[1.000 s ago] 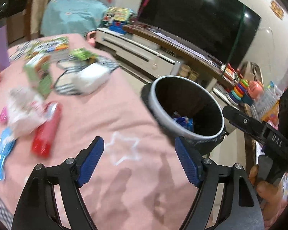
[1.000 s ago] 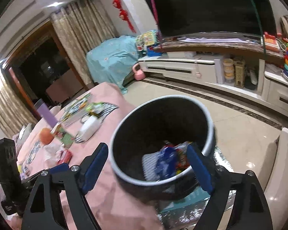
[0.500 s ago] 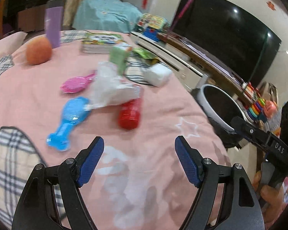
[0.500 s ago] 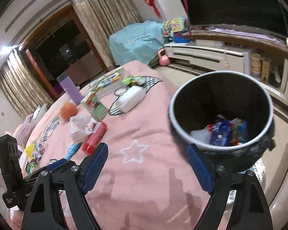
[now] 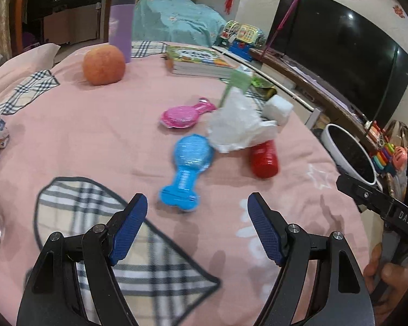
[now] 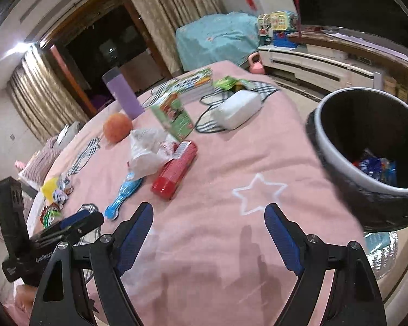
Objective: Collect trash
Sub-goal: 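Move both open tools back toward the remaining trash on the bed, then grasp the blue toothbrush-shaped packet with left tool while right tool grasps red can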
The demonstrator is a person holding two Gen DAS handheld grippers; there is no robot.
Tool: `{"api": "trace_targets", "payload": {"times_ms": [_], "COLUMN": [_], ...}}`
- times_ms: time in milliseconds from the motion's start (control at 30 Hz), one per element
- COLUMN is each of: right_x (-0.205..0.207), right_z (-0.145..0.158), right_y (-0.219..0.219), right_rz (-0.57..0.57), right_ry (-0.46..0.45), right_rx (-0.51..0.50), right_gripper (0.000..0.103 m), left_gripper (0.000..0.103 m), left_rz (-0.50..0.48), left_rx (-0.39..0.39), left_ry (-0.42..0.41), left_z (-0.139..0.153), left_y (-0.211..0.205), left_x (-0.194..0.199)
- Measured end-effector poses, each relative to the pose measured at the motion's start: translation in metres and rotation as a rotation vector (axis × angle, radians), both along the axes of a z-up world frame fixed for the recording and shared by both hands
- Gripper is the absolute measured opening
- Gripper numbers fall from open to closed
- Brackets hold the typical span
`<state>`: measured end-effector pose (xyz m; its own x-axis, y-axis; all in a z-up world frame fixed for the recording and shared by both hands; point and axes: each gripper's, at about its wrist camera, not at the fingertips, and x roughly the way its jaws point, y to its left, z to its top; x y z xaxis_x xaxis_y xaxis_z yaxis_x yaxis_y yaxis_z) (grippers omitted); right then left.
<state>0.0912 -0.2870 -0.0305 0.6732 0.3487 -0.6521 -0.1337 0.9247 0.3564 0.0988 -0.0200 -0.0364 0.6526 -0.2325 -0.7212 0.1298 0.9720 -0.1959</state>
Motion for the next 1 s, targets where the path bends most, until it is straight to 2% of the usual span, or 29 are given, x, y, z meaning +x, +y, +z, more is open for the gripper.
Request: {"api": "trace_targets", "payload": {"times_ms": [167,467,633,800,900,967,1000], "right_x": [0.008,0.035,0.058,0.077,0.084,0.088,0.090], "right_z": [-0.002,-0.009,-0.021,-0.031,-0.034,-0.035,-0.036], "right_y": [0.020,0.047,0.063,0.068,0.067,0.069,0.070], "right_rz": [0.024,0.053,0.068,0.060,0.055,0.052,0.048], "right_ry": [0.001,0.020,0.057,0.092,0.100,0.106,0.110], "right_rx": [-0.037,-0.039,-0.054,-0.042,-0.036,-0.046,-0.057], "right_gripper": [0.085,0.082,0.064,0.060,0.059,0.054,0.046], "left_gripper": [0.078,0.078,0.077,0.062,0.061,0.061,0.059], "left_rz": [-0.019,-0.063,-0.072,-0.084,-0.089,-0.101,-0.106], "left_rx": [0.032,0.058,0.076,0.094,0.123,0.144,0.157], "left_ry": [0.019,0.042,0.051,0.071,0.068,0.067,0.065], "left_z": [-0.006,-0.015,-0.021,-0.029,-0.030,-0.031,-0.032], "left_y": [0.008,0.010,0.008,0.000,-0.009,-0.016,-0.019], "left_x": [0.013,0.028,0.038,0.052,0.058,0.061,0.062]}}
